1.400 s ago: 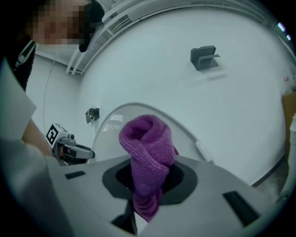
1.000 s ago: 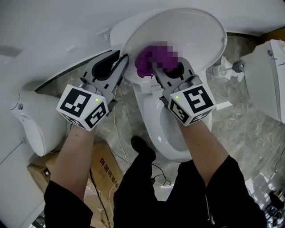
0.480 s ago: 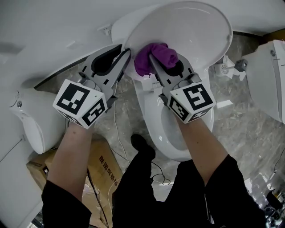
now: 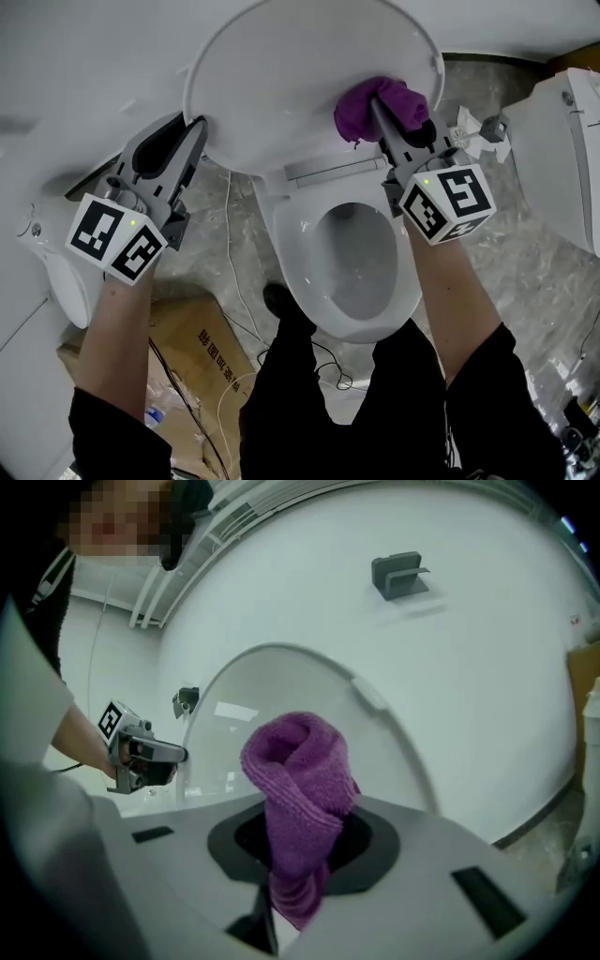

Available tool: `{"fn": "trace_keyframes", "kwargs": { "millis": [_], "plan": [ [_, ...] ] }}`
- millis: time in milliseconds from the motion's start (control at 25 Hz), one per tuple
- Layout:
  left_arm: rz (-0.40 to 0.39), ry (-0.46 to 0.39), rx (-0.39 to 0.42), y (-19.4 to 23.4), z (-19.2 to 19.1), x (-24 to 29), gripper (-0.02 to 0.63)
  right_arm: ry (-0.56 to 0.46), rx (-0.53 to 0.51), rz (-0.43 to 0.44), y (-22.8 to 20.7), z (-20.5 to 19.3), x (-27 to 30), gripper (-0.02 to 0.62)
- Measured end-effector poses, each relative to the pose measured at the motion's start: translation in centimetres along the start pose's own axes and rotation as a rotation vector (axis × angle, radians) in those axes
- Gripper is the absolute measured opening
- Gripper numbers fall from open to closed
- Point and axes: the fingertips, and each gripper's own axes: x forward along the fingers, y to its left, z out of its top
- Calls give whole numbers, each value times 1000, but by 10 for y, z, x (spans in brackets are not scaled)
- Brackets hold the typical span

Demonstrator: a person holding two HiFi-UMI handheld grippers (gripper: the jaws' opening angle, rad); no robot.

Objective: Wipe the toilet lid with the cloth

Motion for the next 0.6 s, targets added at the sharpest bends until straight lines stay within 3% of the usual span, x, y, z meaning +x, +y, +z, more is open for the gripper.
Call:
{"fn": "trace_keyframes", "kwargs": {
  "millis": [160,320,440,600],
  "plan": [
    [10,-10,8,1,1,0,75,1,-6,-51,-30,-3,-15,83],
    [17,-31,6,0,2,0,75,-17,10,-102,-35,-4,-17,83],
    [18,-47,4,1,2,0,75,-30,42,-132,-21,-8,-9,83],
    [1,-63,-3,-1,2,1,75,-12,42,-99,21,-24,13,83]
  ]
}}
